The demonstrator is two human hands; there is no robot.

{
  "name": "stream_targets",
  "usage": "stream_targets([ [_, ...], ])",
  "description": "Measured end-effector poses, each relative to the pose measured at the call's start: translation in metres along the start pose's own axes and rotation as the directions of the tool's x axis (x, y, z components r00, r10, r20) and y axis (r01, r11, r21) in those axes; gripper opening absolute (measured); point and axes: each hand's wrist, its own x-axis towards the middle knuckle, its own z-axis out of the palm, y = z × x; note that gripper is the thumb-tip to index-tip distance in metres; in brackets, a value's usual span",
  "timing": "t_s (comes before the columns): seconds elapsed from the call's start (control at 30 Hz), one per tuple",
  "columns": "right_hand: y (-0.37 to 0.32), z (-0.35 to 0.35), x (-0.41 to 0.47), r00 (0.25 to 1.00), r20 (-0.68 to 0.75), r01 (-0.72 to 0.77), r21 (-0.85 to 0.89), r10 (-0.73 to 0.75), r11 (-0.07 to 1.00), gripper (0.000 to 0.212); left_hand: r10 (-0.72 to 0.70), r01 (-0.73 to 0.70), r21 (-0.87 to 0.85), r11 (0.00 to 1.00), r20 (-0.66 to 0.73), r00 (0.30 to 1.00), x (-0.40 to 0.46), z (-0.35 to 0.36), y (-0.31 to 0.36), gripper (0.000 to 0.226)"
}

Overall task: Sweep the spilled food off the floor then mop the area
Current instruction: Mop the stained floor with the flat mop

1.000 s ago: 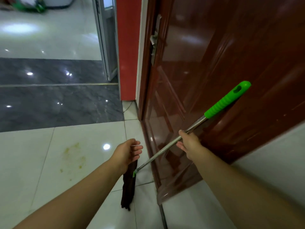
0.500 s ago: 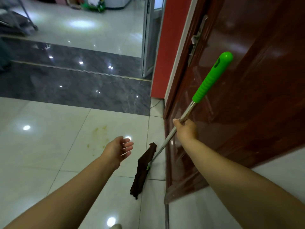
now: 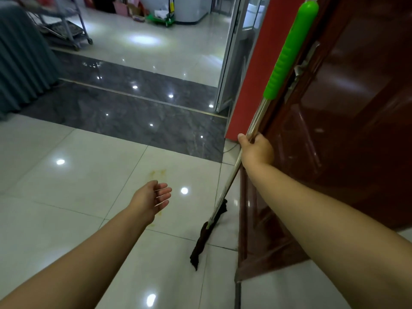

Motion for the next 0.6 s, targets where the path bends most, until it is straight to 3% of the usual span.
stream_targets([
  [0.6, -0.115, 0.075, -0.126, 0.946, -0.311, -0.054, 0.116, 0.088, 0.992, 0.027, -0.001, -0.001, 0.088, 0.996, 0.02, 1.0, -0.009, -0.195, 0.033, 0.03],
])
